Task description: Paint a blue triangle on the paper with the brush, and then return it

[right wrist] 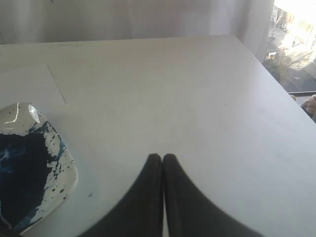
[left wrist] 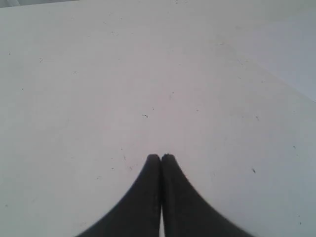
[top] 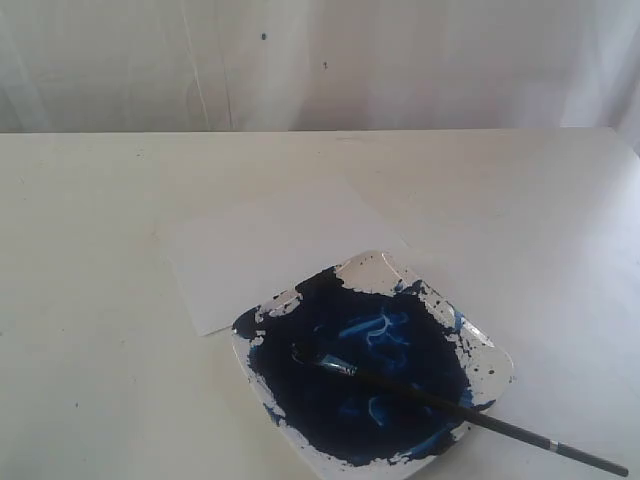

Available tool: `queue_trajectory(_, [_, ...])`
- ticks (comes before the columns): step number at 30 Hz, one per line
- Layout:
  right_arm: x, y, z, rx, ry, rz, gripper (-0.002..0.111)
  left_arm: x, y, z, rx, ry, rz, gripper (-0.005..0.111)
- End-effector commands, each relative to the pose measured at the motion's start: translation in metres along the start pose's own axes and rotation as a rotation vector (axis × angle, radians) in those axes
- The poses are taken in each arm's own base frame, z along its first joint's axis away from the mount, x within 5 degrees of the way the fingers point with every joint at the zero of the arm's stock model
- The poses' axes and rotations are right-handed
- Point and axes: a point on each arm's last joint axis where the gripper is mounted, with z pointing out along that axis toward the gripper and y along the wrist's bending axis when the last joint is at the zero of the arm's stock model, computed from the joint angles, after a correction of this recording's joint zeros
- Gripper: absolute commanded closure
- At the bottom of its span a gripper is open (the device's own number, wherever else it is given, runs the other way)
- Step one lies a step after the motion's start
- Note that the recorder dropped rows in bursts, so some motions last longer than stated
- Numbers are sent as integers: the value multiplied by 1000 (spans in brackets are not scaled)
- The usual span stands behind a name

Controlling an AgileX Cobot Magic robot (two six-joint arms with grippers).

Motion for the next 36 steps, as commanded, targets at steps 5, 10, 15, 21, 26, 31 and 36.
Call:
queue_trajectory(5, [-1,0,0,-1,-13,-7,108,1,0,0,6,1,-4,107])
queue_trajectory(10, [-1,0,0,-1,-15,-8,108,1,0,0,6,1,-4,107])
queue_trajectory(15, [-1,0,0,-1,-15,-8,108,1,0,0,6,1,-4,107])
queue_trajectory(21, [-1,0,0,-1,-15,-9,108,1,0,0,6,1,-4,107])
queue_trajectory(26, [-2,0,0,-2,-28,-9,108,0,0,0,5,-10,14,107])
queue_trajectory(31, [-8,0,-1,-6,-89,-9,108,-10,1,0,-8,-120,25,107])
queue_trajectory(36, [-16,1,-2,-13,-187,-9,108,-28,3,-4,-32,-320,24,107])
